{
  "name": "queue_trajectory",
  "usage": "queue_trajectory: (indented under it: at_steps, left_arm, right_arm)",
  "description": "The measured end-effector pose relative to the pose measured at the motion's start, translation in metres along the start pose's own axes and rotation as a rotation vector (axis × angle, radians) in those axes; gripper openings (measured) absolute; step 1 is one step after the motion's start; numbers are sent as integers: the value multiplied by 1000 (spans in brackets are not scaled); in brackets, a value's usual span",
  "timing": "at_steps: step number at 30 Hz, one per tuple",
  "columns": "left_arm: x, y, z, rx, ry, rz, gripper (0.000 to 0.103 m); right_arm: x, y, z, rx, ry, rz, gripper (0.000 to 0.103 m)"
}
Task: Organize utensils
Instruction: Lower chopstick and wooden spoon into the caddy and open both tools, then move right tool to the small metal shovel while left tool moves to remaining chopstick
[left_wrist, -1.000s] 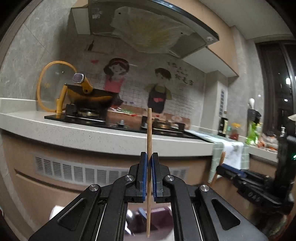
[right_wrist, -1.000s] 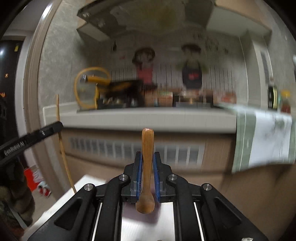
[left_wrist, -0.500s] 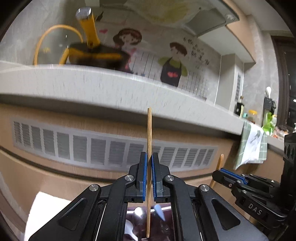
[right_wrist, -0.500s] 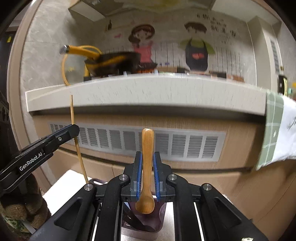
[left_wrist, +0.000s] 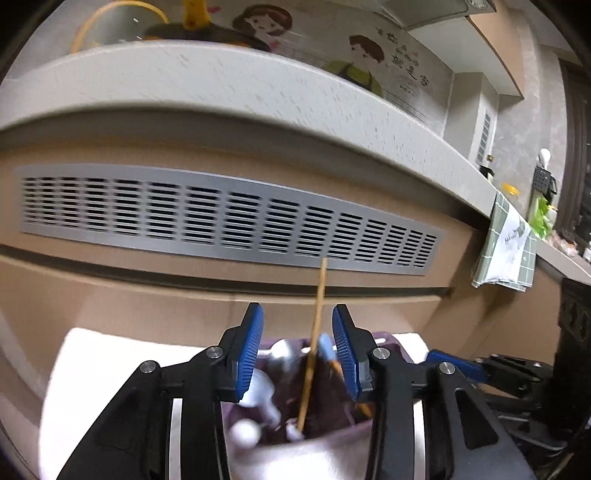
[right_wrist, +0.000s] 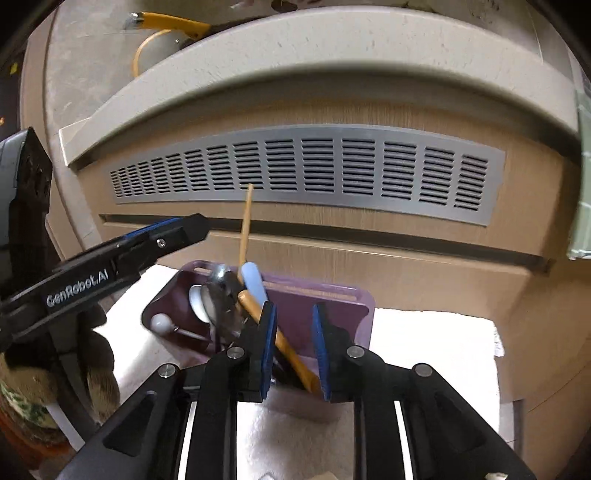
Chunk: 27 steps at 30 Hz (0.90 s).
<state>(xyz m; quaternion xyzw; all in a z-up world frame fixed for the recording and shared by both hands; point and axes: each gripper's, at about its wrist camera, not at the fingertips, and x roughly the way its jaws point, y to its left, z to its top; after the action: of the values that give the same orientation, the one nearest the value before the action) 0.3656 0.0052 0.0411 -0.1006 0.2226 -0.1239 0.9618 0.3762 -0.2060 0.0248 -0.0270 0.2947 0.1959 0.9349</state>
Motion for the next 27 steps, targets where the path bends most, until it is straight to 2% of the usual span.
queue_trajectory:
  at_steps: [4, 11, 14, 17, 20, 21, 27]
  left_arm:
    - [-43, 19, -17, -4, 32, 66, 42]
    - [-94, 27, -96, -44, 199, 171, 43]
    - [-114, 28, -130, -58, 235, 210, 43]
    - [-126, 33, -159, -64, 278, 244, 43]
    - [-130, 40, -176, -88, 300, 253, 43]
    - [-128, 41, -177, -91, 307, 255, 43]
    - [-120, 46, -179, -106, 319, 260, 43]
  right_arm:
    - [-29, 15, -21, 9, 19, -2, 21]
    - [-39, 47, -97, 30, 218, 41, 21]
    - [-35, 57, -130, 78, 289, 55, 21]
    - [-25, 63, -151, 133, 350, 34, 21]
    - [-13, 63, -158, 175, 377, 10, 21]
    - [-11, 65, -156, 176, 361, -5, 21]
    - [14, 86, -141, 78, 355, -78, 24]
